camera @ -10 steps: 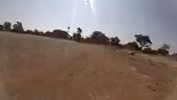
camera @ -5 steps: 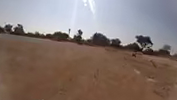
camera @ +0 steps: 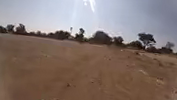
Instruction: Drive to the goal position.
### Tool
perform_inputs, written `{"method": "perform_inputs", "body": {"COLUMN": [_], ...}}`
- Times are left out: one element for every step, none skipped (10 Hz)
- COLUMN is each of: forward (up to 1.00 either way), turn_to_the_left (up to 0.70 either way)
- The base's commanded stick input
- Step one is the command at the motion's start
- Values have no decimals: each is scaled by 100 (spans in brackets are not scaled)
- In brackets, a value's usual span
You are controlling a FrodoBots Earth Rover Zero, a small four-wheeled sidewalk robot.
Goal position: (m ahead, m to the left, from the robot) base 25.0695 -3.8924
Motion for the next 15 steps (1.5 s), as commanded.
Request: {"method": "perform_inputs", "body": {"forward": [50,50,50,50,50,50,50,50,50,50,50,50,50,50,50], "turn_to_the_left": [0,0,0,0,0,0,0,0,0,0,0,0,0,0,0]}}
